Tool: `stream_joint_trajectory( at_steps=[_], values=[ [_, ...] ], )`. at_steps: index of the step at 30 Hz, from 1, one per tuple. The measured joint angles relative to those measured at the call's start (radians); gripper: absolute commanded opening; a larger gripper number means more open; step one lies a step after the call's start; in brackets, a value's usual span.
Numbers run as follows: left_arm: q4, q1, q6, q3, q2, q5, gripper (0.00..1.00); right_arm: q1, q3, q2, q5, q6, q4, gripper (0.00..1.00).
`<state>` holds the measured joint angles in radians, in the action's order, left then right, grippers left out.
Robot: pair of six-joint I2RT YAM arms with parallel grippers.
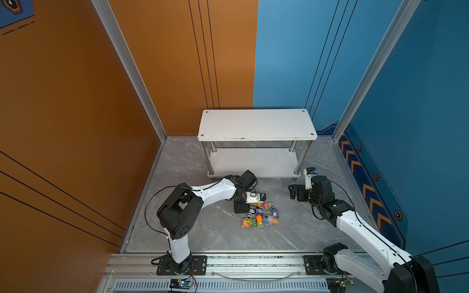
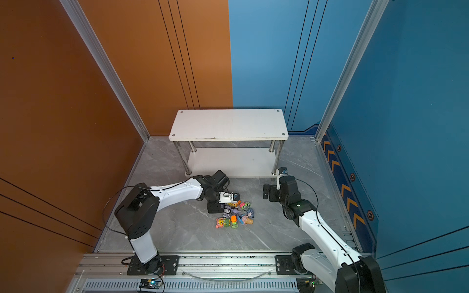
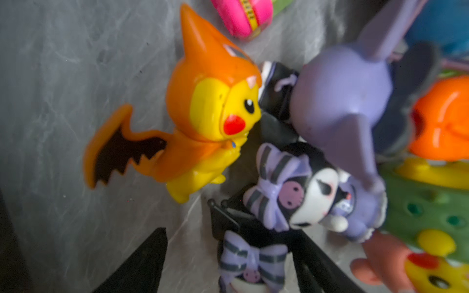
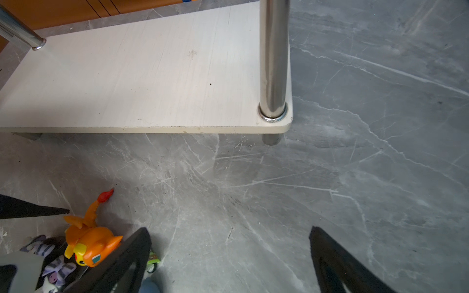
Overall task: Organize plastic toys on shelves
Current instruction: Pick up the plastic toy from the center of the table.
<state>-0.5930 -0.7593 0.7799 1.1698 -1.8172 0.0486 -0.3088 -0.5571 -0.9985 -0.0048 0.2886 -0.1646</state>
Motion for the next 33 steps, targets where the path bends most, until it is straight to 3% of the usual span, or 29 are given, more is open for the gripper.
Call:
stream_joint_trajectory(
  at_steps=[13,24,33],
  values=[
    [-0.029,0.0,0.009,0.03,-0.034,0.0,0.54,0.002,0.0,-0.002,0.0,0.001,0.0,0.98],
    [-0.05,0.002,0.002,0.066,-0.062,0.0,0.76,0.002,0.0,-0.002,0.0,0.004,0.0,0.98],
    [-0.145,0.026,-0.014,0.128,-0.097,0.024,0.7,0.003,0.0,-0.002,0.0,0.005,0.0,0.98]
  ],
)
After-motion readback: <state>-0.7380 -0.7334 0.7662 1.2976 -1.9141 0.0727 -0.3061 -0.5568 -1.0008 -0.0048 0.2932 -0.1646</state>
